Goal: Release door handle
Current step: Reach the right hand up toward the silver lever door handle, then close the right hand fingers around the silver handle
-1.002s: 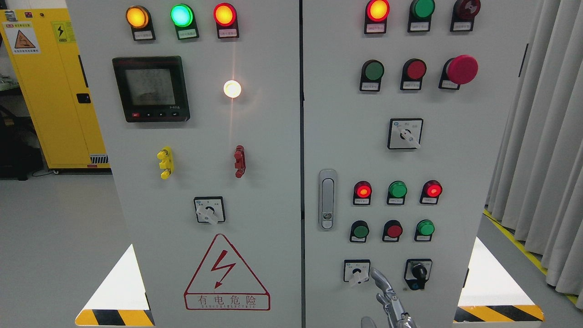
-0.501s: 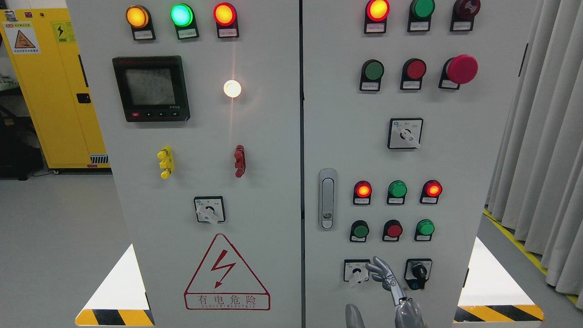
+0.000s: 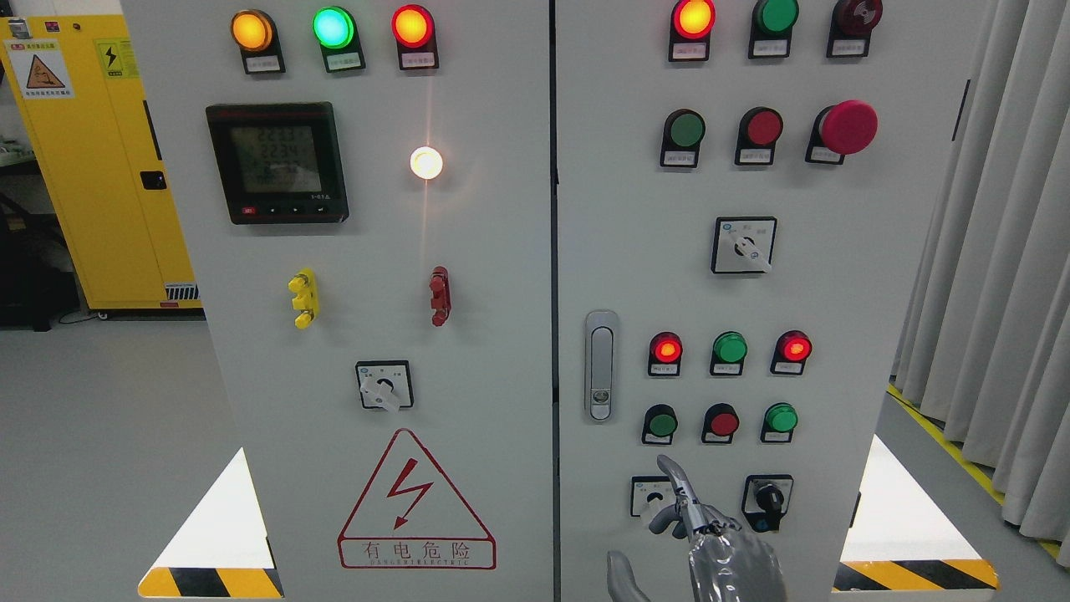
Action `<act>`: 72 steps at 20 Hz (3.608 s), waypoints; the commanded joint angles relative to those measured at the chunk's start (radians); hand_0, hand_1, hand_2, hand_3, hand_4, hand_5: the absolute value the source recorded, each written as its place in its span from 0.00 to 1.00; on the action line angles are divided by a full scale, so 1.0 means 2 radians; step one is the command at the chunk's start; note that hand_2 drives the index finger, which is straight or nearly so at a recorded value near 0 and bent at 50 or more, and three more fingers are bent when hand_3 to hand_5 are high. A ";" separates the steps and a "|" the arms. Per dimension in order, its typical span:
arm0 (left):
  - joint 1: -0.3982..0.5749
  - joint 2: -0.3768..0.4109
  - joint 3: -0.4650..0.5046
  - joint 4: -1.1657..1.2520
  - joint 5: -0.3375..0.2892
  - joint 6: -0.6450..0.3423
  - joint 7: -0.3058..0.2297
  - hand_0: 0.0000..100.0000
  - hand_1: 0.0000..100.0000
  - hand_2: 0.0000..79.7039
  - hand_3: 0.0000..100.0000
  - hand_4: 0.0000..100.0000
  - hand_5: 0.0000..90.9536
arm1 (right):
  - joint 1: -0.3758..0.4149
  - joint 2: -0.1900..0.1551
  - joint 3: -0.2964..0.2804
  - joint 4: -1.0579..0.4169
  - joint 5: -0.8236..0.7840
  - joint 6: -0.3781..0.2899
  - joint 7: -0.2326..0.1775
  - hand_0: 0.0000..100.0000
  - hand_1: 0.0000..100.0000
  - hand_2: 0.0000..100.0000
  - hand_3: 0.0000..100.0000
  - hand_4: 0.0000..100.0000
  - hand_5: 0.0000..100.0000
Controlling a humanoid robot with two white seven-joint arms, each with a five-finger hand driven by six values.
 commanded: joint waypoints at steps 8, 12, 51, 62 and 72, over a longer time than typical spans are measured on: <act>0.000 0.000 0.000 -0.006 0.000 0.000 0.000 0.12 0.56 0.00 0.00 0.00 0.00 | -0.077 0.003 0.020 0.096 0.153 0.014 -0.018 0.44 0.34 0.00 0.96 0.99 1.00; 0.000 0.000 0.000 -0.006 0.000 0.000 0.000 0.12 0.56 0.00 0.00 0.00 0.00 | -0.095 0.003 0.022 0.109 0.155 0.021 -0.026 0.46 0.34 0.00 0.97 0.99 1.00; 0.000 0.000 0.000 -0.006 0.000 0.000 0.000 0.12 0.56 0.00 0.00 0.00 0.00 | -0.122 0.007 0.021 0.138 0.147 0.041 -0.032 0.47 0.34 0.00 0.98 0.99 1.00; 0.000 0.000 0.000 -0.006 0.000 0.000 0.000 0.12 0.56 0.00 0.00 0.00 0.00 | -0.121 0.007 0.022 0.138 0.147 0.047 -0.029 0.47 0.34 0.00 0.99 0.99 1.00; 0.000 0.000 0.000 -0.006 0.000 0.000 0.000 0.12 0.56 0.00 0.00 0.00 0.00 | -0.120 0.009 0.023 0.139 0.147 0.047 -0.023 0.47 0.34 0.00 0.99 1.00 1.00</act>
